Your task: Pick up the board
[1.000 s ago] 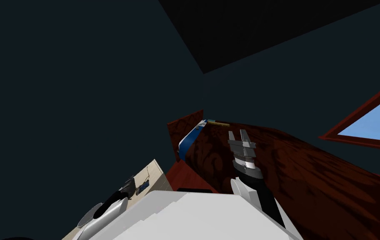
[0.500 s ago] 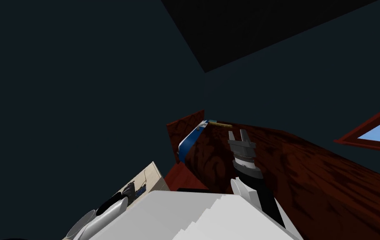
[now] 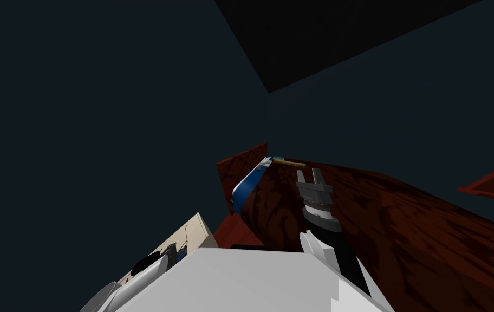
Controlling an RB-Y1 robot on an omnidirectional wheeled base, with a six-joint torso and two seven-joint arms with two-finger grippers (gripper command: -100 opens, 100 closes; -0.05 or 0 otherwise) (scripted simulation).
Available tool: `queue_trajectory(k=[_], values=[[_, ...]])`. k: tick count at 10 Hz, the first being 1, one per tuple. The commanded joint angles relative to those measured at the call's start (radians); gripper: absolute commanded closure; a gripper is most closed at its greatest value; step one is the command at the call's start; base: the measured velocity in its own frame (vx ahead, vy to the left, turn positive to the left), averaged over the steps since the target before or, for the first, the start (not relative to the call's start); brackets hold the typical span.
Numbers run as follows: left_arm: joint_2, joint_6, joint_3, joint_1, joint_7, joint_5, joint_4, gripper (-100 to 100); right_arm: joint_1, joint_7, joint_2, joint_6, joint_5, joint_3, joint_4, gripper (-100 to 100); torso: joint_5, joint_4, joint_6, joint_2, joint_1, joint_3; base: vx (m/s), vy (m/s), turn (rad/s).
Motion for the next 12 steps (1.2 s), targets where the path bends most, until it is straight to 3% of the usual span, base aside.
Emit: queue_trajectory(k=[1,5,7,8,9,10,12], values=[[0.011,0.046,-0.006,-0.005,-0.002,0.02,0.022,-100,0.0,0.0,0.0,0.0,0.0,0.0,0.0,0,0.0,0.0,0.0,0.0,0.0,0.0,0.073,0.013,0.027],[0.031,0.147,-0.032,-0.034,-0.005,0.053,0.086,-100,0.0,0.0,0.0,0.0,0.0,0.0,0.0,0,0.001,0.0,0.0,0.0,0.003,0.0,0.085,0.033,0.035],[0.034,0.176,-0.043,-0.042,-0.006,0.063,0.107,-100,0.0,0.0,0.0,0.0,0.0,0.0,0.0,0,0.001,0.0,0.0,0.0,0.004,0.0,0.078,0.06,0.012],[0.036,0.165,-0.039,-0.039,-0.008,0.064,0.102,-100,0.0,0.0,0.0,0.0,0.0,0.0,0.0,0,0.001,0.0,0.0,0.001,0.004,0.0,0.033,0.023,-0.001],[0.036,0.169,-0.039,-0.038,-0.009,0.065,0.102,0,0.0,0.0,0.0,0.0,0.0,0.0,0.0,0,0.001,0.001,0.0,0.003,0.002,0.002,0.007,0.005,-0.001],[0.029,0.143,-0.046,-0.05,-0.01,0.057,0.131,-100,0.0,0.0,0.0,0.0,0.0,0.0,0.0,0,0.0,0.001,0.0,0.005,0.001,0.003,0.006,0.022,0.019],[0.019,0.109,-0.055,-0.065,-0.011,0.046,0.17,-100,0.0,0.0,0.0,0.0,0.0,0.0,0.0,0,0.001,0.001,0.0,0.005,0.002,0.003,0.013,0.037,0.019]])
